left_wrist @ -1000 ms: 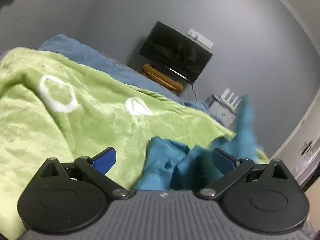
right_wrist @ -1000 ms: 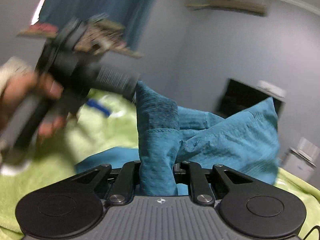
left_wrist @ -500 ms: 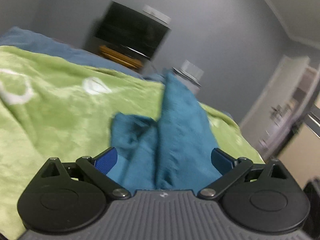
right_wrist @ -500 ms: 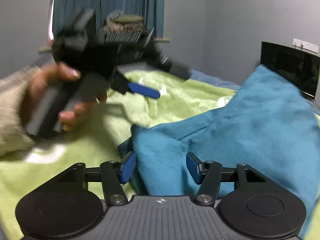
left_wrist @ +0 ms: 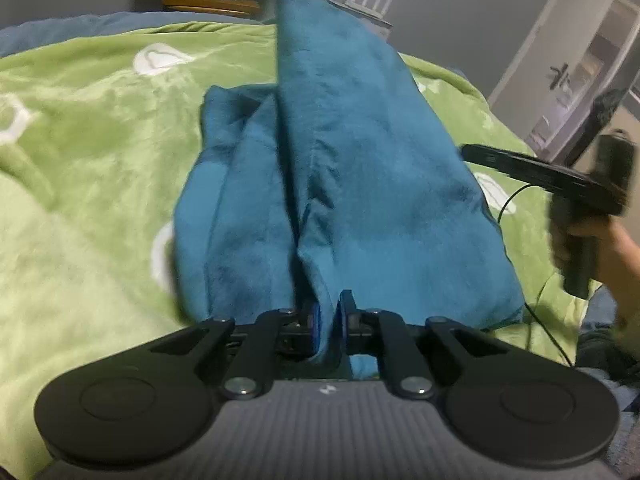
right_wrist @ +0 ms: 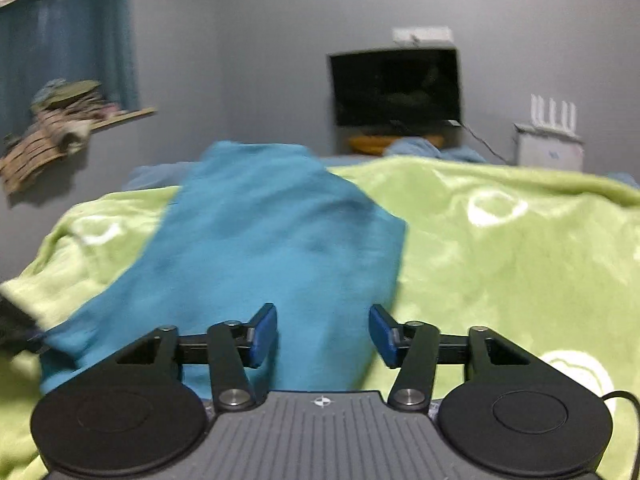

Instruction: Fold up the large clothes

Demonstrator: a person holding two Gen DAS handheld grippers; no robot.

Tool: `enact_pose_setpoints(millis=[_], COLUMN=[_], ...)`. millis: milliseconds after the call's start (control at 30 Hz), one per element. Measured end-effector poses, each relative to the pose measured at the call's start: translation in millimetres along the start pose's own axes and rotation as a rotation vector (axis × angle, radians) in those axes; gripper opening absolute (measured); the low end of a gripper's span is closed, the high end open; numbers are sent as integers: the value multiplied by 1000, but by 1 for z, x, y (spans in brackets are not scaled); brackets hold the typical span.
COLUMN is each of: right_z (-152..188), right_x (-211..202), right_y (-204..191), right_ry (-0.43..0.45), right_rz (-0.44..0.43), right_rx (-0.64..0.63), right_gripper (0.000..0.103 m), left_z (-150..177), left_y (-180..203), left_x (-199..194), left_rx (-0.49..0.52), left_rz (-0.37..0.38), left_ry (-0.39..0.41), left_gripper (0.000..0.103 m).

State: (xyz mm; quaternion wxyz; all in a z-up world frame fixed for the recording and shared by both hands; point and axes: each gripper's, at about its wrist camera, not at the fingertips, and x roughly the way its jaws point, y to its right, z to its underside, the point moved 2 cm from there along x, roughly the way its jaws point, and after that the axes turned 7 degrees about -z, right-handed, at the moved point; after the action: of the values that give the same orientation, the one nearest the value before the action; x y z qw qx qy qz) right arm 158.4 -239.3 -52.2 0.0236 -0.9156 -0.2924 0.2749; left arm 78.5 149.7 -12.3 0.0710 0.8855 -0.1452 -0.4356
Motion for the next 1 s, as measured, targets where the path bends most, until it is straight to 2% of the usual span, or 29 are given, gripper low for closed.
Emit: enact_pose_setpoints(millis=[33,133,200,333,467,567,667,733,800,900,1000], right_z=[-2,-7,-20,-49,-74,-87,-88,-89,-97,-102,-93], right_x=[11,46,83,132,178,215,244,245,228,185,156], right_y=[0,-9,-22,-37,-53,-64,-75,-77,-69,-33,9], right_ry=[-5,-10,-19,-30,-100,-153,-202,-195,-138,-10,11], right_rz=[-11,-28,-21,-40,-51,-25,-11,-10,-46,-20,70], right_rx=[9,-51,-128,-194,-278,-318,-341,-347,-281,-166,-121], right_gripper=[45,45,44,42,37,35,23,22,24,49,53], left_z=[3,11,14,14,14,17,17,18,17,17,16], left_y=[-2,-6,-7,-9,-15,-19,-20,-19,-19,-18,-18], left_x=[-3,-12,-15,-17,-17,-14,-13,-13,-13,-12,-12], left_rx=[-10,-29,-30,-28,-37,-53,-57,-54,-56,-60,-62], left_rz=[7,21,26,33,56,67,69,67,69,67,65], left_ry=[-3,-9,-4,2,8,5,4,3,4,2,-2], left_gripper=[5,5,5,4,4,4,4,4,4,4,4])
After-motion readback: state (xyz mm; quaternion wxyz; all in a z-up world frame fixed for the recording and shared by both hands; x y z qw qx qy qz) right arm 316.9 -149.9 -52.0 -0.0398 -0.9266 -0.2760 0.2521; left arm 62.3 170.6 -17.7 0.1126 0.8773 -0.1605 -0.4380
